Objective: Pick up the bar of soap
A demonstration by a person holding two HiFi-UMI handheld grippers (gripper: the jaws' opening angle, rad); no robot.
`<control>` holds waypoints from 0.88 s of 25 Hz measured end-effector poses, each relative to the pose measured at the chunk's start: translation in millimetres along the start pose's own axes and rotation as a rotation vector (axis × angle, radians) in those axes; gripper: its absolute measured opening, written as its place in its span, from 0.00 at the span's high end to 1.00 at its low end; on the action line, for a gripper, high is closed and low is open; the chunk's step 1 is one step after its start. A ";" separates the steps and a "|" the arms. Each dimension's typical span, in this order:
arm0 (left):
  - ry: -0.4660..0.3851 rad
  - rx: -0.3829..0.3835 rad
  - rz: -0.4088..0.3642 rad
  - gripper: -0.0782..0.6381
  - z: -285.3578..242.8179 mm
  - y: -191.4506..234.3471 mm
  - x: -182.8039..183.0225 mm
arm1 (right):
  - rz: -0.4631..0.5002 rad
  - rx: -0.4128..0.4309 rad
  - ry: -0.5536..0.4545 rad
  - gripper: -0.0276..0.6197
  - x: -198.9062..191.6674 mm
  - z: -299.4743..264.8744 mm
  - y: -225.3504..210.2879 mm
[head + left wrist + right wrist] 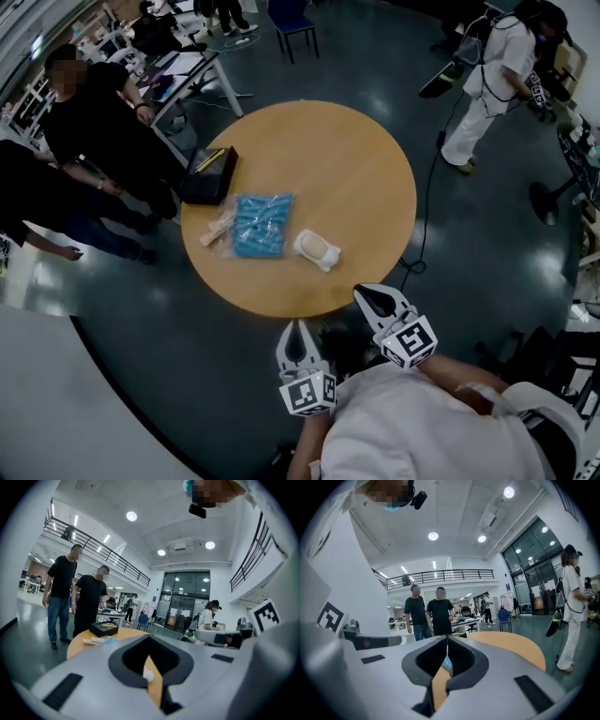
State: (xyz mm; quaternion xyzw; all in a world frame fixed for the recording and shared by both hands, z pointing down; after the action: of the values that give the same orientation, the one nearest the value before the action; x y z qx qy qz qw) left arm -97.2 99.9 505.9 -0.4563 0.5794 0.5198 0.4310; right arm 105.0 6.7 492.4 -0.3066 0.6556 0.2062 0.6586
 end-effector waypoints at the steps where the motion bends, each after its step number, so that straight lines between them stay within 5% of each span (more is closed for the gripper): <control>1: -0.001 -0.012 0.008 0.88 -13.5 7.5 2.3 | 0.004 -0.002 0.000 0.93 2.8 -12.1 -2.2; 11: 0.009 -0.084 0.026 0.88 -102.4 67.1 20.9 | 0.064 -0.042 0.088 0.93 8.9 -117.5 -29.4; 15: 0.040 -0.081 0.049 0.88 -118.5 69.1 17.7 | 0.060 -0.006 0.236 0.91 -22.0 -158.1 -48.6; 18: 0.031 -0.078 0.081 0.88 -130.8 74.3 14.6 | 0.105 0.061 0.385 0.69 -57.5 -193.7 -59.2; 22: 0.038 -0.031 0.085 0.88 -138.3 85.1 11.5 | 0.166 0.093 0.594 0.62 -115.1 -229.2 -73.2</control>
State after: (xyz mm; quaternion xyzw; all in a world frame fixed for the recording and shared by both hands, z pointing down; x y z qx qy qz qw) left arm -186.3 -35.1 524.7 -0.4477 0.5983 0.5377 0.3904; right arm -20.9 -186.1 627.0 -0.2682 0.8509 0.1305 0.4323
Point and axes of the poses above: the fingertips, and each gripper's own axes: z backward along the fingers, y to its left, x out of its top, the point moved 10 cm from there along z, backward along the fingers, and after that the axes turned 5 degrees about -y, right-handed, at the moved point
